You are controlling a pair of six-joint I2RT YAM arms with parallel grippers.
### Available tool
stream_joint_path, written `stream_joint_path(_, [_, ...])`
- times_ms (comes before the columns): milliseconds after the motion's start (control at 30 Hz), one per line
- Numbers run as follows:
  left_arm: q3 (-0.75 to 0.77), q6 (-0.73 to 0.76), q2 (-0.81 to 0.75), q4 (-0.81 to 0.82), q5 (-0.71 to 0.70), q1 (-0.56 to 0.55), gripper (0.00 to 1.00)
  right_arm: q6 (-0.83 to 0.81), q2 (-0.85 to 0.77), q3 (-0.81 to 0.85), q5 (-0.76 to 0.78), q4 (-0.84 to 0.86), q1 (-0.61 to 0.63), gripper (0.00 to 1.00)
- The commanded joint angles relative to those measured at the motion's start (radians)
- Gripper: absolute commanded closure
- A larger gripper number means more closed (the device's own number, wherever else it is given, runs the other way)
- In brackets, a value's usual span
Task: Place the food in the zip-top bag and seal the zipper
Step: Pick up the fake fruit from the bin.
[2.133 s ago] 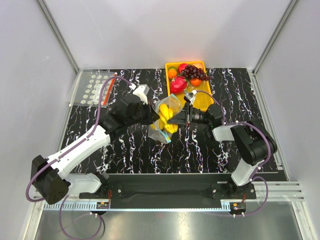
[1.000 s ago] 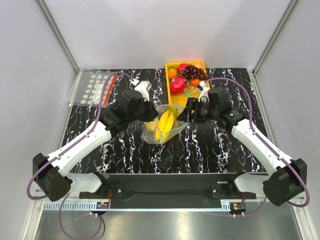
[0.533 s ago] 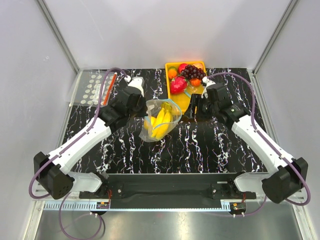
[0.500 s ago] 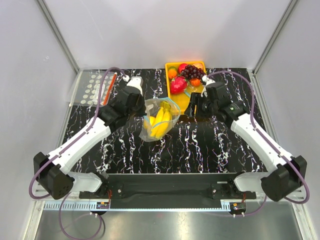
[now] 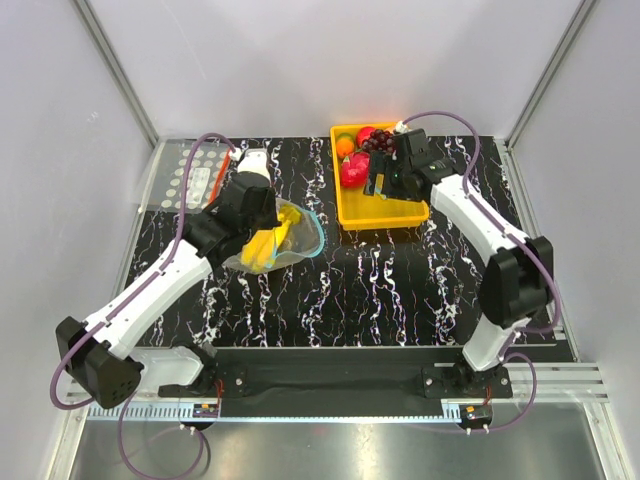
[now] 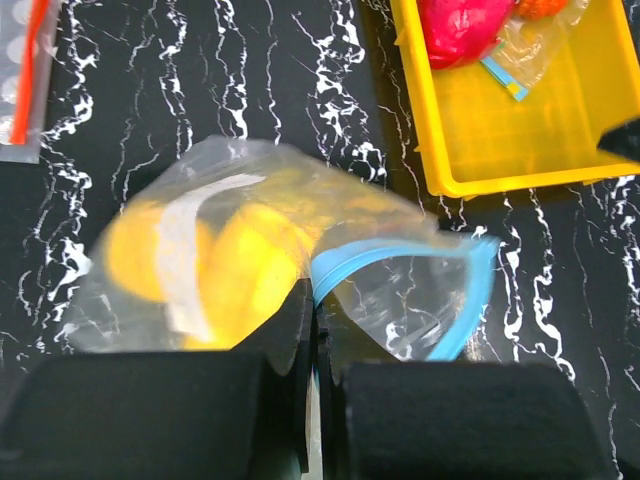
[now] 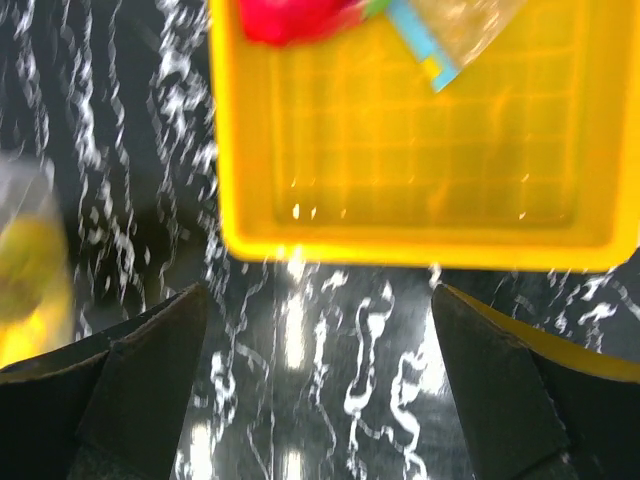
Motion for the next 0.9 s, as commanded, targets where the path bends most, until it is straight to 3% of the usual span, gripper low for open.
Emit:
stream_joint_path(0, [0.032,0.020,-0.032,0.076,-0.031,0.002,1.00,0.044,0.069,0.120,0.096,0.043,-0.050,0.00])
stream_joint_path(233, [-0.043,0.020,-0.007,0.149,0.002,0.004,1.00,0.047,0.221,0.280,0.173,0.075,-0.116,0.00])
stream_joint_path(367, [-0.097,0.020,-0.010,0.207,0.009,0.004,1.00,-0.181,0.304,0.375,-0.035,0.130,-0.145,0.00])
stream_joint_path(567, [-0.172,-0.008,-0.027,0.297,0.089,-0.001,1.00,-0.493,0.458,0.517,-0.064,0.211,-0.153,0.00])
stream_joint_path(767, [-0.203,-0.039,0.001,0.383,0.173,-0.001,1.00,-0.534,0.675,0.858,-0.178,0.067,-0.199,0.00])
stream_joint_path(867, [-0.201,-0.037,0.011,0.394,0.175,-0.001,1.00,-0.562,0.717,0.912,-0.196,0.076,-0.208,0.00])
